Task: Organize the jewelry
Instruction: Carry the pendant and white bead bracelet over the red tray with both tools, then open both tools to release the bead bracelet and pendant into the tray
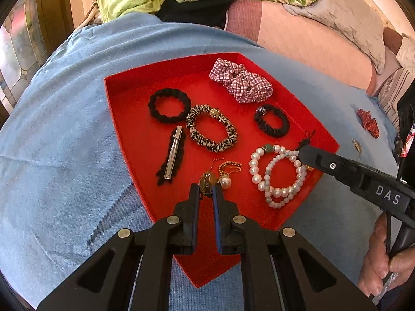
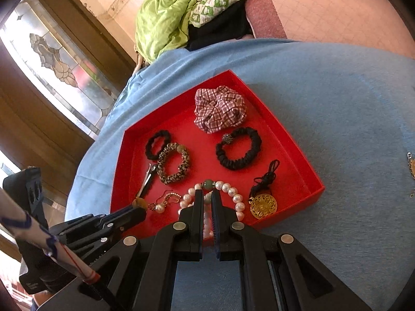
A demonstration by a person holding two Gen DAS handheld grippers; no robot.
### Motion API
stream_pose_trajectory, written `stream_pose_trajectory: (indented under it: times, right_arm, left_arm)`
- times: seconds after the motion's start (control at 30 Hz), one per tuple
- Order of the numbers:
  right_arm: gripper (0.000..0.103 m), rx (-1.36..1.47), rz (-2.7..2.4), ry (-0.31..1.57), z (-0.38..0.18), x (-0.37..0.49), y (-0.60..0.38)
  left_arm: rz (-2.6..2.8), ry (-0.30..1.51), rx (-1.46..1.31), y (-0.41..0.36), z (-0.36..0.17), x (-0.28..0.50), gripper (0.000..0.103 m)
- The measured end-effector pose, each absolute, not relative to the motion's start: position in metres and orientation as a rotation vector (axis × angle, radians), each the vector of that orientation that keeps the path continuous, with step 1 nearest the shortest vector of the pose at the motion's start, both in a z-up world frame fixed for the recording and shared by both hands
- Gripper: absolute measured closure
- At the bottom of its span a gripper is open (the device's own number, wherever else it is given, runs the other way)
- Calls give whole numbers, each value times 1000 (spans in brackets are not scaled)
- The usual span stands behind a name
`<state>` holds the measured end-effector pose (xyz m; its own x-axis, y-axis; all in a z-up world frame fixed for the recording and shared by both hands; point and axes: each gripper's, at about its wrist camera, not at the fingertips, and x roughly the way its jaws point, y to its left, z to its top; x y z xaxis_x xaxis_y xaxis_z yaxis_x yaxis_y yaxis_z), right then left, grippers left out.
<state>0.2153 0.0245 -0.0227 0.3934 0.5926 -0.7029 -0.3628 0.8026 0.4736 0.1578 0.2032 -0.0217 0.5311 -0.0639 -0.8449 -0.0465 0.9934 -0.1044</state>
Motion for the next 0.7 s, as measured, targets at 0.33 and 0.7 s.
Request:
stream_pose_trajectory:
  times: [0.33,0.7]
  right_arm:
    - [96,244,590,933,-8,216,19]
    - [96,243,601,951,-10,217,22]
  left_arm:
    - [-10,1015,-111,203,-23,159,93]
    - [-11,1018,-106,200,-24,160,93]
